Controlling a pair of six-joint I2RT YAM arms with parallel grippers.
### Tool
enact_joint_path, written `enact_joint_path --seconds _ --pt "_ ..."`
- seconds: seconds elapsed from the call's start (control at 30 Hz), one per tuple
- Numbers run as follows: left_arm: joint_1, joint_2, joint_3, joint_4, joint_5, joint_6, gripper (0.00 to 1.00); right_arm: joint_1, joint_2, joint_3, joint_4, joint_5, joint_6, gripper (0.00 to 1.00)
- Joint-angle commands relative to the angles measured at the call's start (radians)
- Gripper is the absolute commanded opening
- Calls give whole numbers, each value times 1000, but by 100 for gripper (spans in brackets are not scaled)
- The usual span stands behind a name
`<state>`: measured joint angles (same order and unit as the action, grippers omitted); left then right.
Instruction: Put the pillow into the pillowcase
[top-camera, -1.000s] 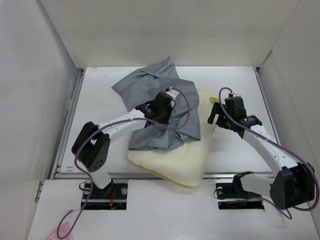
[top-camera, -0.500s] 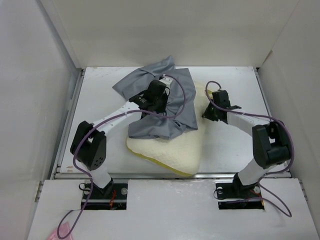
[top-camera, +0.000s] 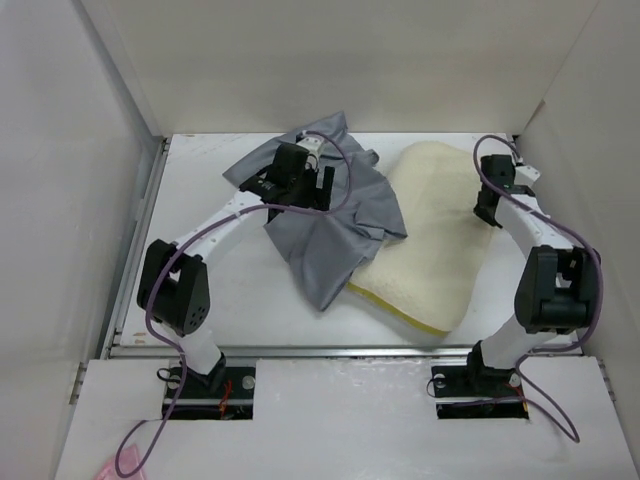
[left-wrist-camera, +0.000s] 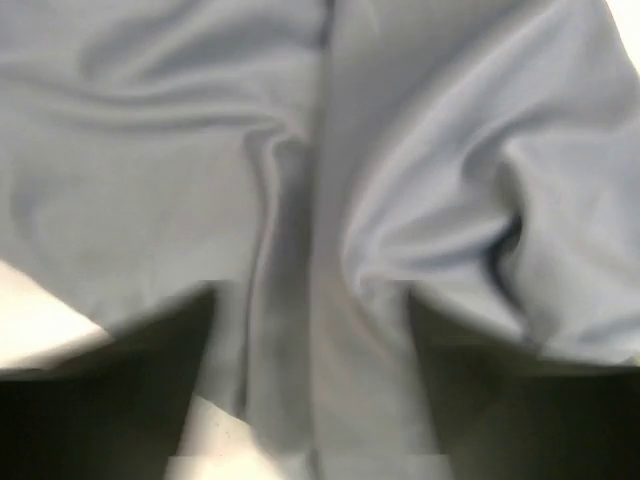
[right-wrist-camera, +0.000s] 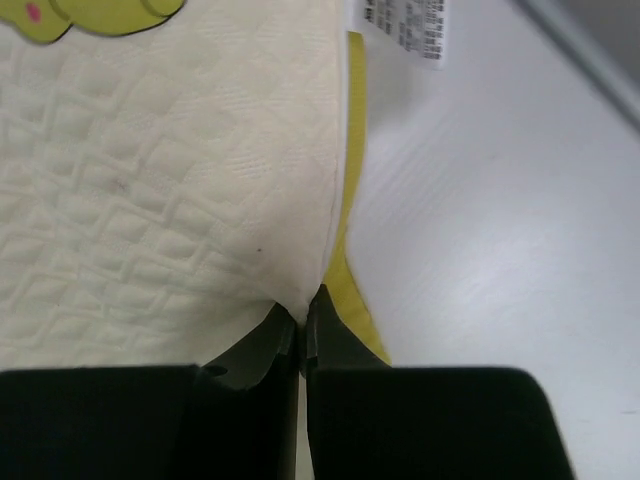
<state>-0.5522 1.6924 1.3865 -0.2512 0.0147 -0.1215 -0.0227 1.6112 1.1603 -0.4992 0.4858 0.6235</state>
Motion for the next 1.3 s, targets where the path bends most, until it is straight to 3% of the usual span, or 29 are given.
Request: enact_joint_path --seconds 0.0,0.03,0.1,0.17,0.2,0.23,0.27,0.37,0.53,0.63,0.87,0.9,0.97,1.0,1.03,1.13,1.17,1.27 --pt "38 -40 46 9 27 -9 90 -23 18 122 -48 102 -155 0" --pt "67 -40 46 9 27 -21 100 -23 18 142 -48 68 -180 8" --pt "110 -31 68 -16 -16 -52 100 35 3 154 -23 4 -253 24" --pt "193 7 92 -61 -39 -119 100 131 -36 154 -12 46 -307 45" --pt "222 24 117 -72 -50 -142 100 160 -54 154 -12 68 -308 75" --pt "251 42 126 -82 -79 -162 100 185 -89 165 -22 79 -320 95" --pt "305 91 143 -106 -93 -200 100 220 -103 165 -36 70 -320 100" --pt "374 202 218 -117 -94 -228 100 245 -148 180 -90 4 -295 100" --pt "448 421 432 -164 -107 -242 100 303 -181 104 -15 -339 -308 100" --pt "448 539 529 -189 -50 -242 100 363 -163 104 40 -446 -323 100" --pt "448 639 571 -146 -16 -260 100 451 -18 153 59 -432 -298 100" --pt "448 650 571 -146 -7 -260 96 451 -1 162 59 -432 -288 100" --pt "448 671 571 -135 13 -260 29 451 44 162 68 -432 -272 97" --pt "448 684 560 -135 27 -250 0 451 58 171 68 -418 -272 93" --pt "448 684 550 -122 27 -250 0 451 87 186 77 -418 -272 78" --pt "459 571 420 -24 -2 -250 0 451 128 273 56 -372 -283 9" --pt "459 467 375 10 -43 -250 0 451 154 306 56 -354 -304 0" --pt "524 308 237 89 -117 -273 0 460 188 441 42 -342 -346 0"
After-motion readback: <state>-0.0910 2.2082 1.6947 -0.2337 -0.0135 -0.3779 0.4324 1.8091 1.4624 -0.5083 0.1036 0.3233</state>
